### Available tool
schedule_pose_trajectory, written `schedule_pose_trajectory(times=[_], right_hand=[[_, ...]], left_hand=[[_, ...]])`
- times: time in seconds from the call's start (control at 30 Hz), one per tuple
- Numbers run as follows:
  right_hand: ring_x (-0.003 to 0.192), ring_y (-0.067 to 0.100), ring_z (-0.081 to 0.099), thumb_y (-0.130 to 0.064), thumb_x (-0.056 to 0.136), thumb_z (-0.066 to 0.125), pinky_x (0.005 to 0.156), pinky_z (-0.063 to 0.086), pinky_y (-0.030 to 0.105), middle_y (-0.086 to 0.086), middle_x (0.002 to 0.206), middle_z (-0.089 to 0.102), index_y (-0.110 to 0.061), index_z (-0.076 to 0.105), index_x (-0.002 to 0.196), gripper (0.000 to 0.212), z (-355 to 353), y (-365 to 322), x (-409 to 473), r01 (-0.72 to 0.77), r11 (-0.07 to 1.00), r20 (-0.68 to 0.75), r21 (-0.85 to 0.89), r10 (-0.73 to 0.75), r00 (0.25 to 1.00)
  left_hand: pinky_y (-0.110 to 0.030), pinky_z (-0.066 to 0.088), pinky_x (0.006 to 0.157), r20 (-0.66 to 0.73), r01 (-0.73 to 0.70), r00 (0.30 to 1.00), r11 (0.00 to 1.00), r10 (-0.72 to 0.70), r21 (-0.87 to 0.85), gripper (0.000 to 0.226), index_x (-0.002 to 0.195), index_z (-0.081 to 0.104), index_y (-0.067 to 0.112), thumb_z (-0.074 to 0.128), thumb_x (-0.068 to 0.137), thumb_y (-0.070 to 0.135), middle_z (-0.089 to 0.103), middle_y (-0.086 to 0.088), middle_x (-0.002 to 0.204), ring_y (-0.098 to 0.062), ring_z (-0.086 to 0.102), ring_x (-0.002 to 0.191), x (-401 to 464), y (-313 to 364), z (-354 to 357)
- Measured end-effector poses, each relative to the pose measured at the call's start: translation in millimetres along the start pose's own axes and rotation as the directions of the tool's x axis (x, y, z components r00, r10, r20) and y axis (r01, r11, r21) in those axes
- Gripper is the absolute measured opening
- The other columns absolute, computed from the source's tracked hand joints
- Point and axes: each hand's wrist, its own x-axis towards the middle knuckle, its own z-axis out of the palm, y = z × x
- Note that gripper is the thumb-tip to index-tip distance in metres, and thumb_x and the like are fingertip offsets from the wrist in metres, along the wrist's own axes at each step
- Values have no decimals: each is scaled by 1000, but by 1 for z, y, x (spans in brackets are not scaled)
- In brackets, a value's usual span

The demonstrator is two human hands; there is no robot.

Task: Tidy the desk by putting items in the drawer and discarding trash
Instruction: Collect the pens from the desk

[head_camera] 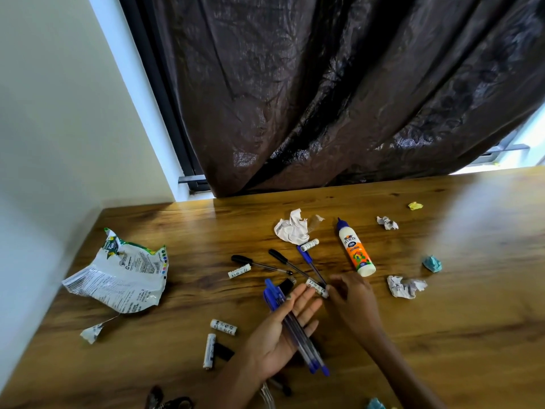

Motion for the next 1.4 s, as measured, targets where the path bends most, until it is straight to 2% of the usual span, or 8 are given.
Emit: schedule_pose_trajectory(times=[0.17,0.4,0.5,0.63,0.87,1.03,1.27,1.4], right_hand=[[102,17,53,-23,86,63,82,45,26,2,104,61,-16,66,103,19,12,-1,15,12,997,-11,-72,-13,1000],[76,12,61,-21,86,62,64,48,24,-1,87,69,-19,70,89,9,-6,-4,4,-74,986,19,-148,78,997],[68,7,58,-17,81,67,55,39,16,-6,77,67,-19,72,84,5,-22,-4,-7,-146,988,21,-43,147,989],[63,3,60,-11,79,71,55,41,15,-10,70,68,-20,71,73,11,-39,-11,-30,-263,917,96,301,246,965],[65,-1,64,-12,81,69,57,48,13,-6,74,71,-23,71,81,11,-33,-53,-65,-218,897,412,385,44,910],[69,1,62,-16,88,60,60,48,14,-5,76,68,-25,67,80,15,-29,-54,-54,-117,932,330,344,-3,944],[97,9,59,-20,89,59,80,47,18,-3,102,64,-15,66,106,19,-8,-34,9,56,998,63,34,-59,996],[117,16,46,-29,92,53,97,40,28,0,122,57,-19,60,118,28,12,-35,34,95,979,154,-179,-67,986]], left_hand=[[-45,35,106,-31,-21,999,999,20,-33,43,124,58,12,49,82,18,61,-9,128,-26,54,121,-6,2,-2],[-45,33,108,-40,-15,999,999,13,-49,42,124,57,11,48,83,16,62,-9,128,-26,54,121,-7,2,-4],[-45,32,109,-38,-9,999,998,7,-57,42,123,58,11,48,83,16,61,-10,128,-26,54,121,-8,1,-3],[-46,34,108,-49,-13,999,998,11,-56,42,124,58,11,49,83,15,62,-11,127,-27,55,120,-8,0,-1],[-34,55,88,-66,-36,997,997,41,72,46,128,55,13,54,84,23,62,-4,128,-19,63,112,-5,-6,9],[-34,56,85,-122,-124,985,992,121,-21,42,123,57,11,53,82,11,66,-7,120,-21,66,106,-10,5,0],[-38,48,92,-190,-237,958,965,213,-116,31,122,58,11,40,96,8,68,-8,117,-20,71,93,-22,30,-18],[-39,44,96,-226,-241,951,964,211,-116,30,118,60,12,41,95,8,68,-8,116,-21,71,93,-26,31,-19]])
